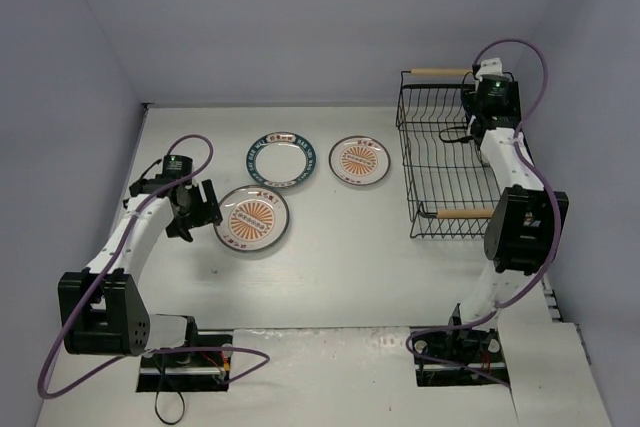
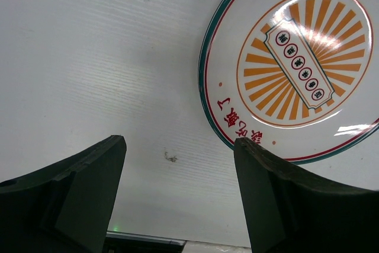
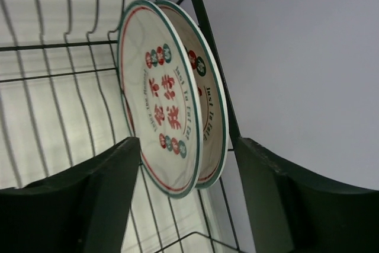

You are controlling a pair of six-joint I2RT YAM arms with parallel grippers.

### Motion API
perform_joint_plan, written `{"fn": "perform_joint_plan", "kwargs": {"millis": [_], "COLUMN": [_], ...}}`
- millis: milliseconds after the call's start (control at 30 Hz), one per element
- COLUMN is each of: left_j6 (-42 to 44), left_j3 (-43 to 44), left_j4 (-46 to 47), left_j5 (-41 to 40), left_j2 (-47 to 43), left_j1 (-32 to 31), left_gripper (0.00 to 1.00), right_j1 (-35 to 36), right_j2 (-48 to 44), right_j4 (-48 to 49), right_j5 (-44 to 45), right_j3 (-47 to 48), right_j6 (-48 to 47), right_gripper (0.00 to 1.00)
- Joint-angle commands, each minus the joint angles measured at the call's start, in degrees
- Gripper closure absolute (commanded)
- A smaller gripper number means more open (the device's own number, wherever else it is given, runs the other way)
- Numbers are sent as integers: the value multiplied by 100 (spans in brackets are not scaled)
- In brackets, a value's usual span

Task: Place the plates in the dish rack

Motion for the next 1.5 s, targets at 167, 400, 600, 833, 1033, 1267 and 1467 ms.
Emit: {"fn": "perform_joint_plan", "kwargs": {"millis": [167,400,600,833,1033,1267,1467], "left_j6": [-197,-241,-276,-408,-382,-277,-162], "left_j3": [-142,-82,199,253,332,446,560], "left_j4": [516,798,956,1132,1027,658,544], "left_j5": [75,93,-91,-162,-127,-144,92], "left_j2": [85,576,1033,1385,1368,955,709], "left_j1": [-77,-165,-507,-604,-639,-666,-666], "left_gripper": [31,39,42,60,95,100,100], "right_j1": [911,1360,1799,2572,2994,3618,3803], "right_j2": [-1412,-2422,-2828,-2907,-2793,-2188,-1695], "right_j4": [-170,-381,-540,-460,-171,-39,348], "right_j5": [139,-1441,-2603,-2814,-2929,-3069,-3412], "right_j3": [572,-103,-666,-1422,-1792,-1801,-1915], "right_j6": [418,1781,2625,2995,3267,3742,4208], "right_gripper": [27,25,25,25,25,26,26]}}
